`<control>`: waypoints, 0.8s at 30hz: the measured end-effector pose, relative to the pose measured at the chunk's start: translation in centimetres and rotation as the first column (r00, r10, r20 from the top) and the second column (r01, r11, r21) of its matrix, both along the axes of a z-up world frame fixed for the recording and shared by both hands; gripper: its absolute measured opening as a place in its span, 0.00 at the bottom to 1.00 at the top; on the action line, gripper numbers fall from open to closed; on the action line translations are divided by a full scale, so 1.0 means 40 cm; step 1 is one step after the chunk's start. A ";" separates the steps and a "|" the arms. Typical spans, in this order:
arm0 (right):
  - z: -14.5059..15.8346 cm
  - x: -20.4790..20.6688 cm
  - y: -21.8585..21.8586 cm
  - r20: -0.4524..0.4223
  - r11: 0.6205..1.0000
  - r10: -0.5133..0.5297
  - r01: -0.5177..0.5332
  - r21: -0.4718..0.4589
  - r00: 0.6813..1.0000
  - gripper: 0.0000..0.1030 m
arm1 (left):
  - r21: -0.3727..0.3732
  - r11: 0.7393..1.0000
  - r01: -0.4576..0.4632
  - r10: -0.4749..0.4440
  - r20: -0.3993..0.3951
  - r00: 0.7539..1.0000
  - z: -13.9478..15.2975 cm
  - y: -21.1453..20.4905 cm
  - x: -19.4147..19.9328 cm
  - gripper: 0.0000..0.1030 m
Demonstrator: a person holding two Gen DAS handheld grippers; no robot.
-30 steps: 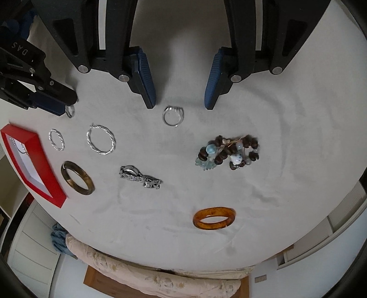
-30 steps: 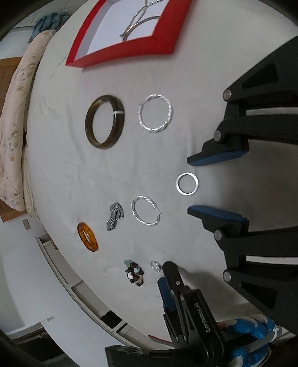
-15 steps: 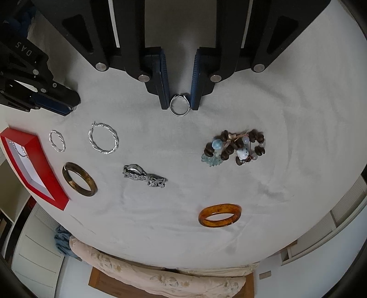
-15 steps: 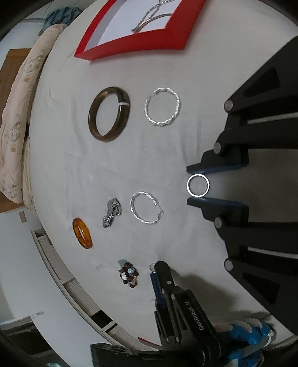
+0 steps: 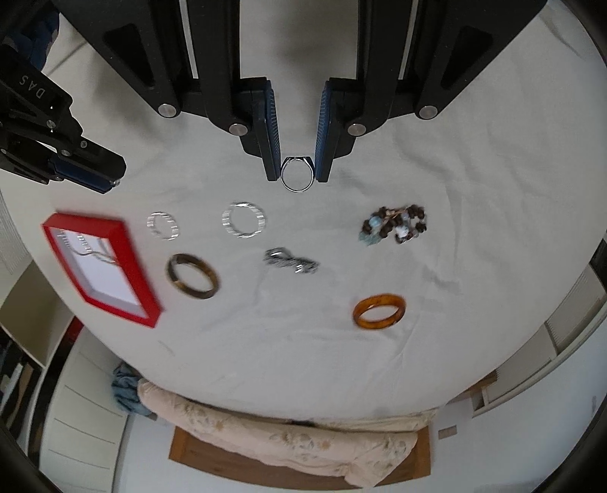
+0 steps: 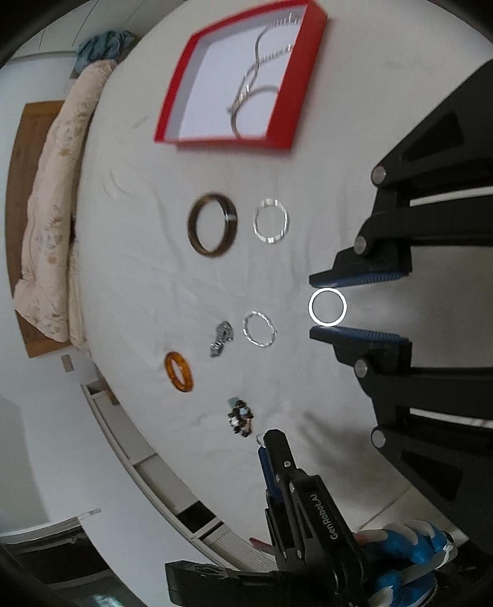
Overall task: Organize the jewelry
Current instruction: 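Carry both rings with both tools into the red box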
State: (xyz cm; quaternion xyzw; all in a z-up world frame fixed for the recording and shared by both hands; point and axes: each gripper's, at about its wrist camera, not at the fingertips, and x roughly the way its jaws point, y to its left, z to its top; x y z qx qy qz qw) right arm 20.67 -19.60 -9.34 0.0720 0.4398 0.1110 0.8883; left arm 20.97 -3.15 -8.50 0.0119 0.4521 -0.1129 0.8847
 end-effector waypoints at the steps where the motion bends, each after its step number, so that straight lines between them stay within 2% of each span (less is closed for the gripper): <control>1: 0.017 -0.014 -0.010 0.009 1.000 -0.009 0.009 -0.001 1.000 0.18 | -0.004 1.000 0.007 -0.007 0.006 1.000 0.014 -0.010 -0.010 0.17; 12: 0.150 -0.162 -0.149 0.094 0.994 -0.112 0.112 0.006 0.989 0.18 | -0.040 0.994 0.097 -0.095 0.062 0.994 0.137 -0.159 -0.103 0.17; 17: 0.180 -0.204 -0.232 0.119 0.988 -0.156 0.157 0.000 0.981 0.18 | -0.049 0.986 0.162 -0.158 0.072 0.985 0.171 -0.265 -0.122 0.17; 24: 0.186 -0.205 -0.383 0.129 0.970 -0.238 0.241 -0.008 0.963 0.18 | -0.046 0.968 0.248 -0.245 0.072 0.967 0.181 -0.411 -0.084 0.17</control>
